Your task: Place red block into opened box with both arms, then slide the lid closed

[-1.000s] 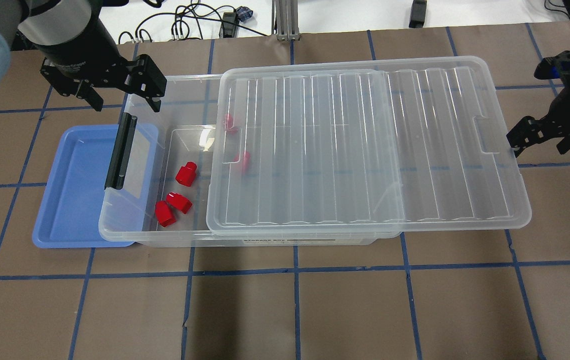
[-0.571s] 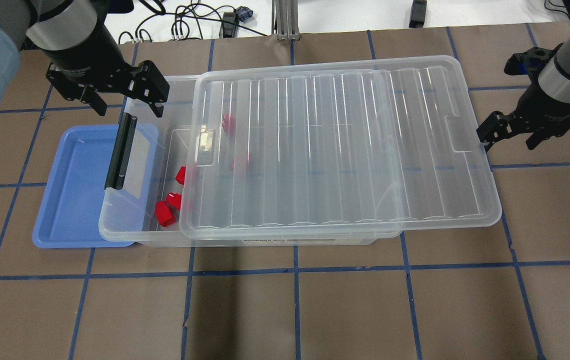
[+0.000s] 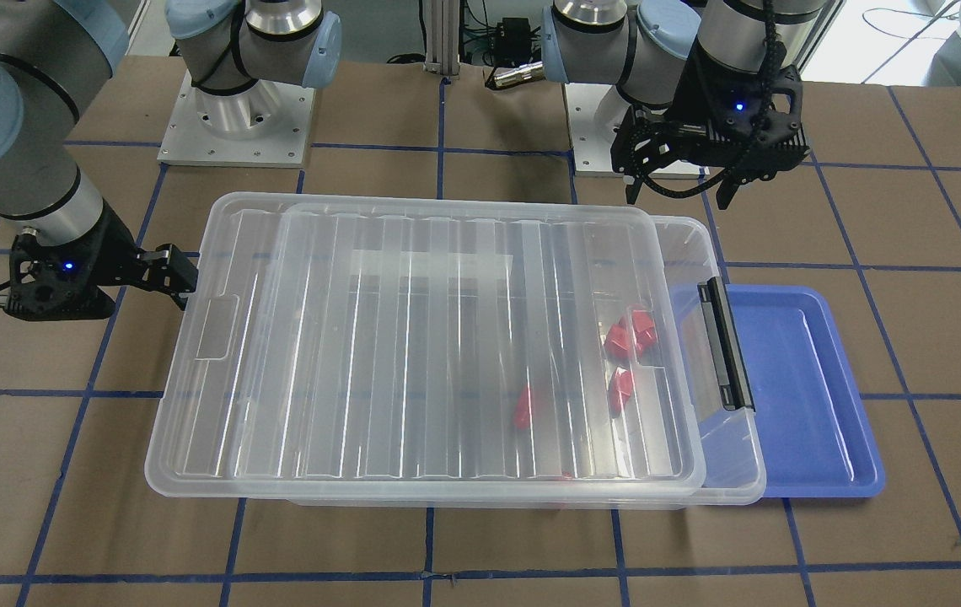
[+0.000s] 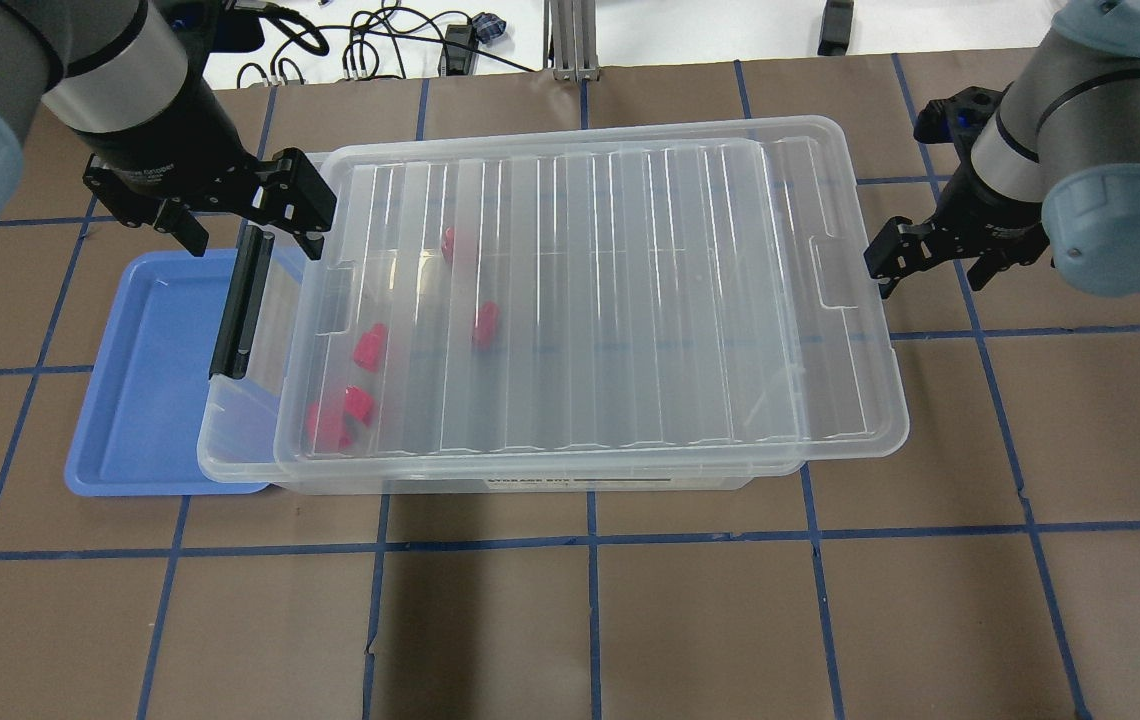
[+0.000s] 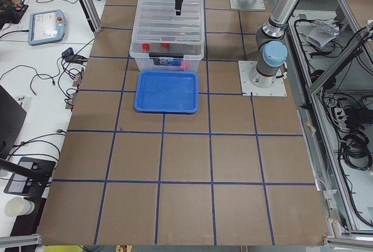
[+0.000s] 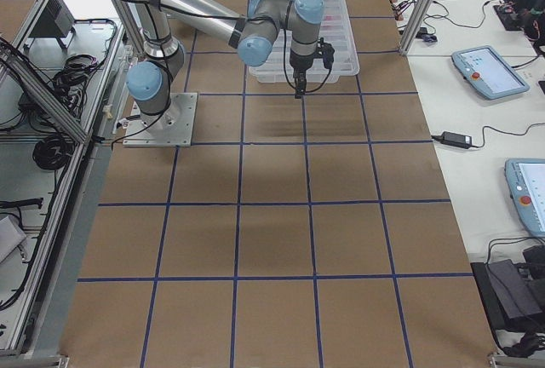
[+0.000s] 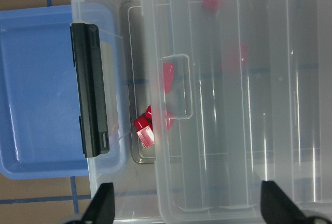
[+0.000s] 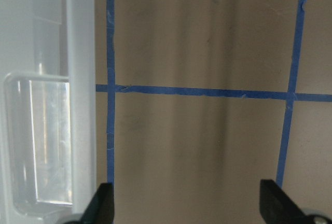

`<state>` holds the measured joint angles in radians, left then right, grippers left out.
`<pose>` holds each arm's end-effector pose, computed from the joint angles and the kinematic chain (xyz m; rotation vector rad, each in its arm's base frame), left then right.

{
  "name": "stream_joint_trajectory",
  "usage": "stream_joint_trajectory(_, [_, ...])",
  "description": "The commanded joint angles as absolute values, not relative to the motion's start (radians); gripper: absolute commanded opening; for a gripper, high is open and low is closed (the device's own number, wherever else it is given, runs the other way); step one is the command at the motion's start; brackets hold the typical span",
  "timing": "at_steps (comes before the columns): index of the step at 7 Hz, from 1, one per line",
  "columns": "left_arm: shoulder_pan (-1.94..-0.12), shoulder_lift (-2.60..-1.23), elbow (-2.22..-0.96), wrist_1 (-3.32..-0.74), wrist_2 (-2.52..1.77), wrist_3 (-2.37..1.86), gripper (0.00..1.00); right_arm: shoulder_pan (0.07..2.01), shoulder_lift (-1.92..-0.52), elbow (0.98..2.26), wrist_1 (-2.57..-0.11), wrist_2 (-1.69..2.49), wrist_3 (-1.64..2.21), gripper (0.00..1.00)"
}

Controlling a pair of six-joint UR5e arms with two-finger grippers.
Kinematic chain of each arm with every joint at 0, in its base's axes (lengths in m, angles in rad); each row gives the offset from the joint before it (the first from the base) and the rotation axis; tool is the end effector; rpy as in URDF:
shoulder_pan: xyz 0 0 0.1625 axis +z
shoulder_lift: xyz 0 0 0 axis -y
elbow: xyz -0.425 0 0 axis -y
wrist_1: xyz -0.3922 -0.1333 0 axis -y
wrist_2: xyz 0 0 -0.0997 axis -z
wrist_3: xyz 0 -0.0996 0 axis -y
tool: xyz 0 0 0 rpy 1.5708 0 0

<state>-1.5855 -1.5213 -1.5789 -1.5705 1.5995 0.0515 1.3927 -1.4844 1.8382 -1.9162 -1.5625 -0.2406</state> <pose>-0.1374 -0.4726 0.5079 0.1020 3.1098 -0.0640 0.0428 -0.5192 0.3496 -0.0978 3.1302 0.0102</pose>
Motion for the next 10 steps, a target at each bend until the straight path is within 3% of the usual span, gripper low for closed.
stream_joint_trajectory(1, [-1.585, -1.541, -1.591, -1.572, 1.601, 0.048, 1.0, 1.455, -1.479, 1.838, -1.927, -1.565, -0.224, 1.0])
stream_joint_trajectory(5, [-1.585, -1.522, -1.586, -1.569, 1.6, 0.049, 1.0, 1.483, -1.476, 1.832, -1.934, -1.569, -0.229, 1.0])
stream_joint_trajectory(7, [-1.583, -1.522, -1.582, -1.568, 1.595, 0.055, 1.0, 1.486, -1.491, 1.757, -1.896, -1.58, -0.227, 1.0])
stream_joint_trajectory(10, [-1.582, -1.523, -1.578, -1.565, 1.592, 0.057, 1.0, 1.592, -1.499, 1.429, -1.505, -1.586, -0.091, 1.0])
